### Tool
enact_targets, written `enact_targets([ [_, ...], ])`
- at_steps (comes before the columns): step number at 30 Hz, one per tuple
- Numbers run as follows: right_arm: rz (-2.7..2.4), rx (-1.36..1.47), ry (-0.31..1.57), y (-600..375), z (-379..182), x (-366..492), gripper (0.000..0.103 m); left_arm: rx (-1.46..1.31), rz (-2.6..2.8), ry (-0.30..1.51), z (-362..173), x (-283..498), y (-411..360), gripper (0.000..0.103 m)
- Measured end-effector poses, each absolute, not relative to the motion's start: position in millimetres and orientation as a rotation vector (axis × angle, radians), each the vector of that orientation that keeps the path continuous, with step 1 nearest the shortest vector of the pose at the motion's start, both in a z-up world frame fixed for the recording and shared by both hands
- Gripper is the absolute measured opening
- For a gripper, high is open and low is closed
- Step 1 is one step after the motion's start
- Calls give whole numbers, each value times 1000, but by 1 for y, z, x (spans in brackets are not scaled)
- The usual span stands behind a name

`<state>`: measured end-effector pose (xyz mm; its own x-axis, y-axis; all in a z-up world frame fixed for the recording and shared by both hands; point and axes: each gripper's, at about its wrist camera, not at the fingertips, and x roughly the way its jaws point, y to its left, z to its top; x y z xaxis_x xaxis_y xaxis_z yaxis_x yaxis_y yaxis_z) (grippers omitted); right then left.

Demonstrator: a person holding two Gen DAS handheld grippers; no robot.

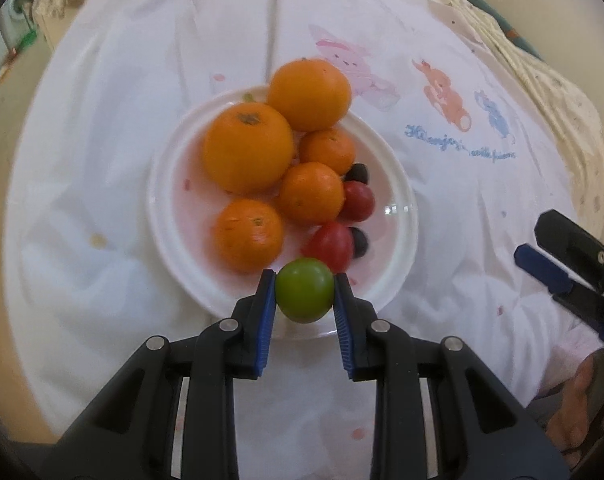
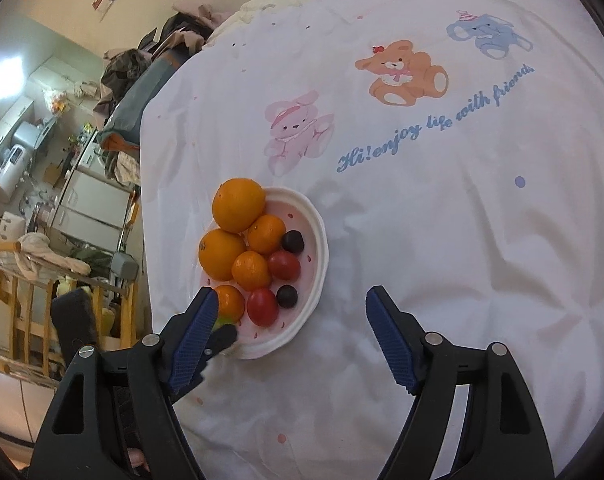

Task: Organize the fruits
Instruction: 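Carry both tomatoes into the plate and open both grippers, then withdraw both grippers away from the plate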

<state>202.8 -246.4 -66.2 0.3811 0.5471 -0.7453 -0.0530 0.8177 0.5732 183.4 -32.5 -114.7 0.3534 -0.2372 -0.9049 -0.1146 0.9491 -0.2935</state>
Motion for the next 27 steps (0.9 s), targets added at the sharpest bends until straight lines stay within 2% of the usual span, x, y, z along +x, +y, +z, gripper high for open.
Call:
enact_targets([
  [7, 420, 549, 1100, -251, -60, 205, 79, -296, -36, 1237, -124, 188, -36, 26],
  [9, 422, 554, 1104, -251, -61, 205, 79, -300, -53, 1239, -125, 189, -38, 42],
  [10, 424, 556, 1107, -251, -62, 206, 79, -295, -59, 1235, -124, 188, -39, 64],
  [11, 428, 559, 1110, -250, -62, 206, 79, -284, -48, 1221, -122, 186, -40, 76],
  [12, 428, 560, 1110, -250, -62, 206, 79, -274, -38, 1206, -120, 185, -40, 80],
  [24, 425, 488, 1080, -252, -46, 191, 79, -163, 31, 1071, -64, 147, -20, 81],
  [27, 421, 414, 1056, -247, -38, 179, 84, -135, 52, 988, -40, 123, -8, 81],
])
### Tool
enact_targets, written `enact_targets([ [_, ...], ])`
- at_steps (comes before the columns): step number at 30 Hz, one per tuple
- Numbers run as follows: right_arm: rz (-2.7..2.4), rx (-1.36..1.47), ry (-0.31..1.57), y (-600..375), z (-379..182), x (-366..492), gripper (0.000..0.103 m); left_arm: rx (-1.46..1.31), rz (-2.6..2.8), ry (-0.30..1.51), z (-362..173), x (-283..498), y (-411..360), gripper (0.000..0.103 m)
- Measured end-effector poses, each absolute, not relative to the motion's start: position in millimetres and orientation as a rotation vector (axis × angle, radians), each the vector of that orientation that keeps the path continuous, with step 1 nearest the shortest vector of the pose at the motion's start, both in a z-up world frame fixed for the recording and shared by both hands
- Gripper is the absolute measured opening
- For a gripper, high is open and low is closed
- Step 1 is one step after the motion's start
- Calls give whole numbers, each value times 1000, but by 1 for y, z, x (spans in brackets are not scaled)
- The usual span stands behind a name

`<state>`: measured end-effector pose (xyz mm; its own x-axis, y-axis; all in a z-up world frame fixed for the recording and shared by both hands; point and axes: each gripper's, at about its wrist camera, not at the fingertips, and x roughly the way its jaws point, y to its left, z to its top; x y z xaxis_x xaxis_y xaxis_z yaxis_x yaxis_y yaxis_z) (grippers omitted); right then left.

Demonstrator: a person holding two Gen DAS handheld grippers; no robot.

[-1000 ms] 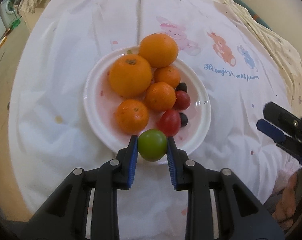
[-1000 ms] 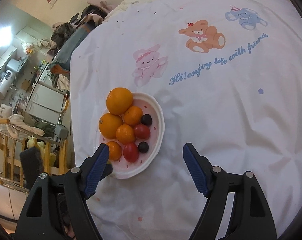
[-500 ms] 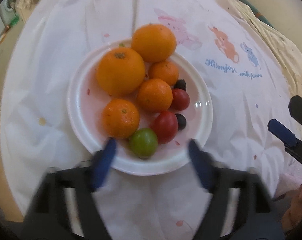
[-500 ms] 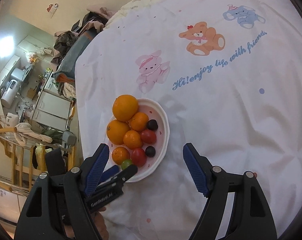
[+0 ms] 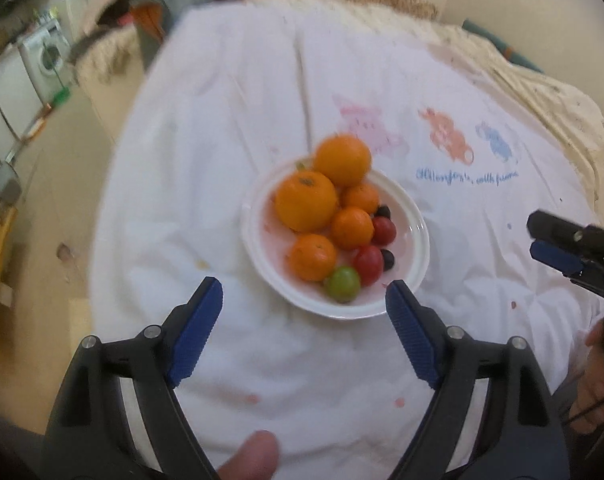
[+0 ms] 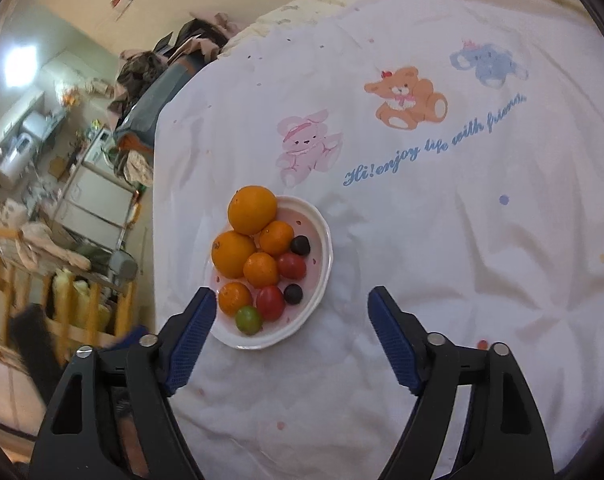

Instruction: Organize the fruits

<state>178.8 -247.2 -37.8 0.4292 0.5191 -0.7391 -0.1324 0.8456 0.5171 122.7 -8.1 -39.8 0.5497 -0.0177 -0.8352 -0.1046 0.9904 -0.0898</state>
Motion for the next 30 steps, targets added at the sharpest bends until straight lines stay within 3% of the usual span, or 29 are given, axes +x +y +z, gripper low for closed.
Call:
enact_targets([
  [2, 425, 380, 1036, -244, -33, 170, 86, -124, 48, 958, -29, 110, -2, 92],
  [5, 436, 321, 983, -237, -24, 150, 86, -108, 77, 908, -15, 91, 5, 100],
  [9, 448, 222, 909, -224, -11, 123, 88, -93, 106, 848, -3, 66, 11, 102],
  [13, 428, 168, 846, -217, -5, 96, 102, -120, 111, 823, -3, 50, 16, 102],
  [30, 313, 73, 752, -198, -19, 65, 103, -156, 136, 781, -15, 38, 20, 102],
])
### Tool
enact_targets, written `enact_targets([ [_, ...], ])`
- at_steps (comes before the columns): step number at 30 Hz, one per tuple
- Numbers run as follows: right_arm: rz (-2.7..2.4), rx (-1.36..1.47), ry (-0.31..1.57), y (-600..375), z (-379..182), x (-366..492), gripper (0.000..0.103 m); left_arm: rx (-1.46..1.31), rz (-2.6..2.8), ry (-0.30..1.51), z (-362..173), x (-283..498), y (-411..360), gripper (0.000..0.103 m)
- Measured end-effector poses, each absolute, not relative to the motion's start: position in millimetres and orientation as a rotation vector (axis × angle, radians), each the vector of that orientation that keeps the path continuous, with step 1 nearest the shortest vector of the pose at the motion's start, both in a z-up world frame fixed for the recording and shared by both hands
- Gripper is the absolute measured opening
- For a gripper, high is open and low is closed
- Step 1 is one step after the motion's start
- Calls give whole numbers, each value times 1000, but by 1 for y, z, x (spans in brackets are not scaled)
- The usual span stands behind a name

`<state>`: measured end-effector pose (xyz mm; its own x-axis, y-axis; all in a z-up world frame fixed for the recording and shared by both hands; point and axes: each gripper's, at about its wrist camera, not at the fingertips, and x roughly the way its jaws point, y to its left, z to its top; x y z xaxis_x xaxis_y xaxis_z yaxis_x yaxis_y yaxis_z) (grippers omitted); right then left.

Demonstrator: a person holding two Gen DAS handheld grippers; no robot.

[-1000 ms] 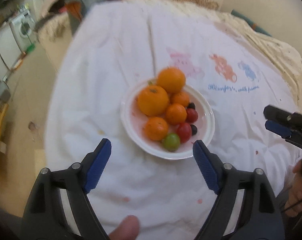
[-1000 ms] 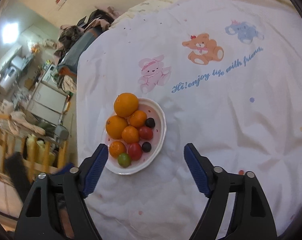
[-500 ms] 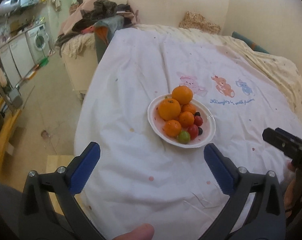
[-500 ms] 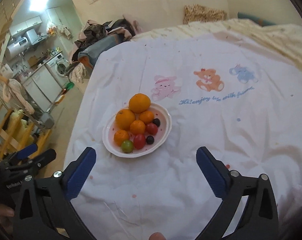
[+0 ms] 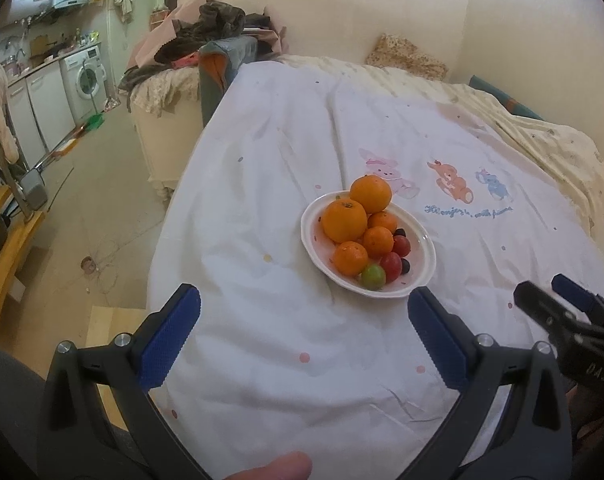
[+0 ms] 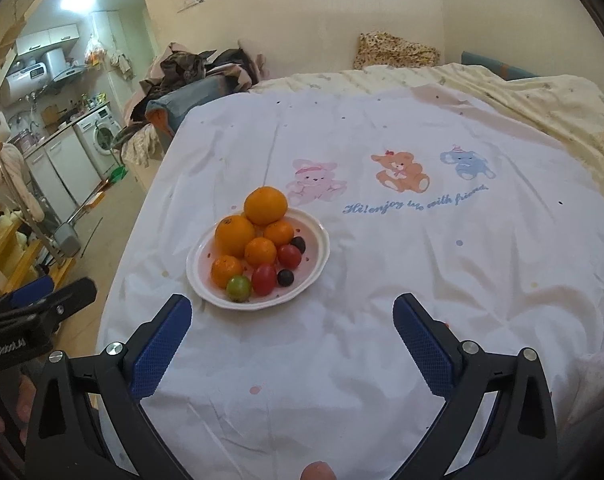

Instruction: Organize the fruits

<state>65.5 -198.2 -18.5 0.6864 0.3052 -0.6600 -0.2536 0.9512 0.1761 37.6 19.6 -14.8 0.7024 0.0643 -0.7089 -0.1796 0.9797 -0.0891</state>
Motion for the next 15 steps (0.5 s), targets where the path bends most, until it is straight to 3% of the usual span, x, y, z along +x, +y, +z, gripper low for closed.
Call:
enact_targets([
  [15, 309, 57, 753, -197, -19, 66, 103, -134, 123, 780, -16, 38, 14, 102],
])
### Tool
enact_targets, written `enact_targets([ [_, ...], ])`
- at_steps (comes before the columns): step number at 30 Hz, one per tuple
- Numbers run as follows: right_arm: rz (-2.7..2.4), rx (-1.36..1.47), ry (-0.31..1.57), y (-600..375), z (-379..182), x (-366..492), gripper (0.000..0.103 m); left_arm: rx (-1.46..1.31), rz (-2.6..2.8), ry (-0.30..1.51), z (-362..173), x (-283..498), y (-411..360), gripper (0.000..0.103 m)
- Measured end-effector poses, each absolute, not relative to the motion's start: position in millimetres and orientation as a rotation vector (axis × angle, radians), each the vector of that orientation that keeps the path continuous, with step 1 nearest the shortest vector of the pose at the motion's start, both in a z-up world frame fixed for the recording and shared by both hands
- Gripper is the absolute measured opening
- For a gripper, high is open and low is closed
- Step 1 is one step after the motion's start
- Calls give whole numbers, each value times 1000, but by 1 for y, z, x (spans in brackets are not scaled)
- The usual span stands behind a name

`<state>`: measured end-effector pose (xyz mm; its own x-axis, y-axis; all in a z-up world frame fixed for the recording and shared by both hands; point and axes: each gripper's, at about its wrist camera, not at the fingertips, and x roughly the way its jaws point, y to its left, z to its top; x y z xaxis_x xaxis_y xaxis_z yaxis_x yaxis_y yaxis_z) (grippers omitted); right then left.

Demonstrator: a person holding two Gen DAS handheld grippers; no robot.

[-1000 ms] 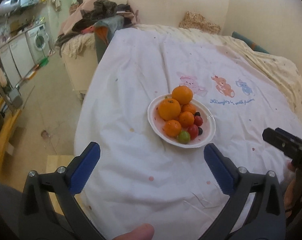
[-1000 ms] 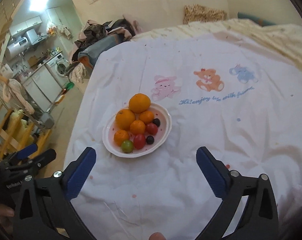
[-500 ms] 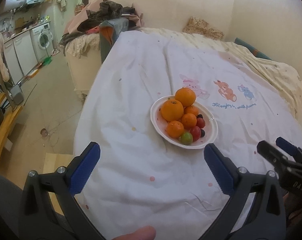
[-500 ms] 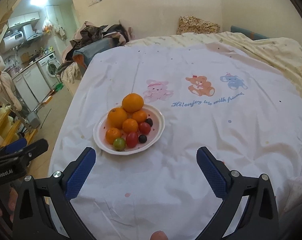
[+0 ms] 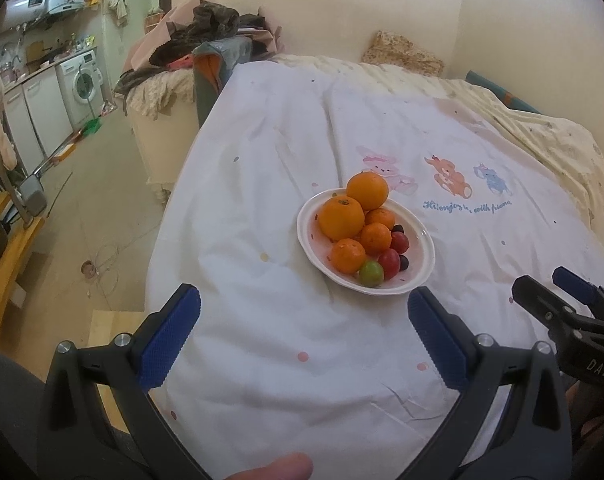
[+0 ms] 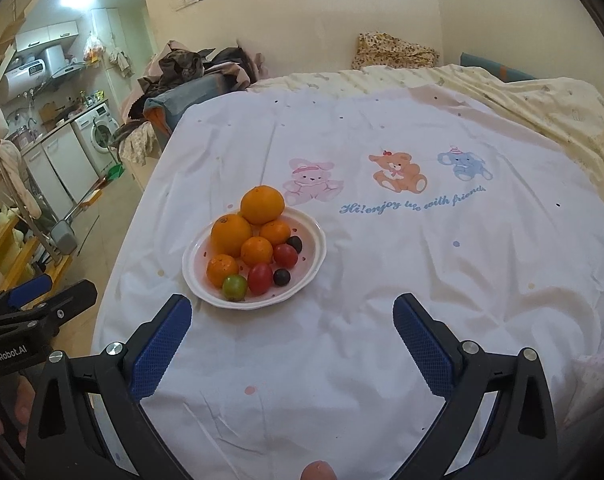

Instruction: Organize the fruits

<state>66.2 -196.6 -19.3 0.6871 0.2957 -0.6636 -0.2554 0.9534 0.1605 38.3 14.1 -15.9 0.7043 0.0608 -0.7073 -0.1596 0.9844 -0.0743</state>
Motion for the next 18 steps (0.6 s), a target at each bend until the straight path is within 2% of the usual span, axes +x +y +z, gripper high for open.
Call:
enact_targets([
  [18, 307, 52, 754, -195, -19, 66, 103, -139, 116, 782, -16, 39, 14, 102],
])
